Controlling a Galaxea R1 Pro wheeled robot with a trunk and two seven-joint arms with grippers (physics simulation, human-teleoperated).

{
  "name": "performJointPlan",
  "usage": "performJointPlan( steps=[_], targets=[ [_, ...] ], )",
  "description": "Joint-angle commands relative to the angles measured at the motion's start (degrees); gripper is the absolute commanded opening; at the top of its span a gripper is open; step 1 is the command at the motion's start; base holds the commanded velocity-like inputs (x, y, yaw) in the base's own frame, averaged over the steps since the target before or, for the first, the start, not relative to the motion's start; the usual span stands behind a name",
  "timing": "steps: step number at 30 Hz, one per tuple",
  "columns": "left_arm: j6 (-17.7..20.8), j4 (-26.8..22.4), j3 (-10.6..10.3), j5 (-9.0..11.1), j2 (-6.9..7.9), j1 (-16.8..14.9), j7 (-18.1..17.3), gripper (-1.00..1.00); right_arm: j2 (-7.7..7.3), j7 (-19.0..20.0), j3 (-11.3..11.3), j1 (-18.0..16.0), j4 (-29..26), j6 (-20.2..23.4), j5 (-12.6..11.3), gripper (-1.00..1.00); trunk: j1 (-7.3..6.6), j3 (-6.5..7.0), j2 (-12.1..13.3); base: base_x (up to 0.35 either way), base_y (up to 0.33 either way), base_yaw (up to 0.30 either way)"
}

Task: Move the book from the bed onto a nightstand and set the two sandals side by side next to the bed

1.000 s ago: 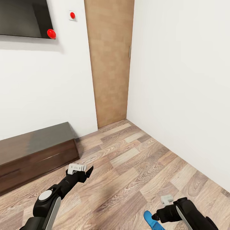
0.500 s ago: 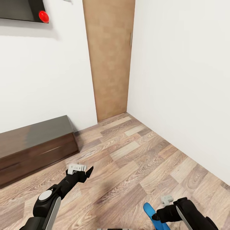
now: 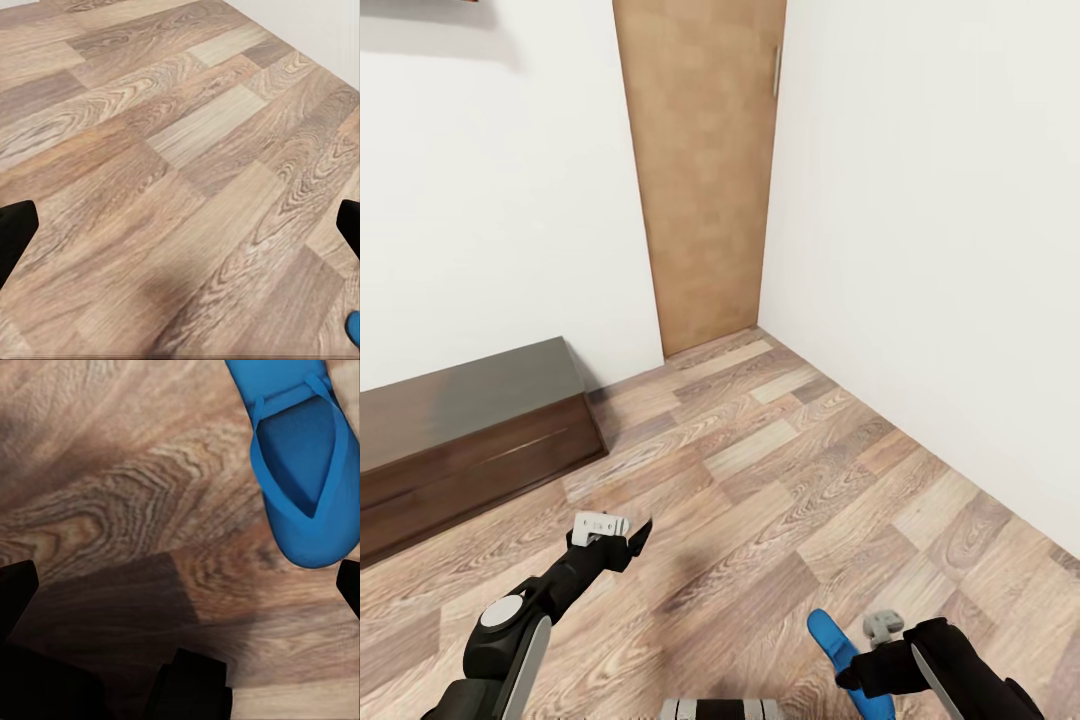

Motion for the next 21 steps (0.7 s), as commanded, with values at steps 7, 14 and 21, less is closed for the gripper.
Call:
performJointPlan(
  steps=[7, 14, 21],
  targets=[
    [0.35, -0.07, 0.15, 0.16, -0.06, -0.03, -0.33, 1.00, -0.06, 0.00, 0.08, -0.05, -0.11, 0.26, -0.23, 1.00, 0.01, -0.53, -0.04, 0.000, 0.000, 0.000],
    [0.43, -0.07, 0.09, 0.23, -0.06, -0.03, -0.33, 1.00, -0.06, 0.00, -0.02, -0.03, -0.13, 0.19, -0.24, 1.00, 0.09, -1.21, -0.08, 0.000, 0.000, 0.000],
    [0.43, -0.07, 0.10, 0.23, -0.06, -0.03, -0.33, 1.00, -0.06, 0.00, 0.01, -0.03, -0.13, 0.19, -0.24, 1.00, 0.27, -2.76, -0.17, 0.000, 0.000, 0.000]
  ],
)
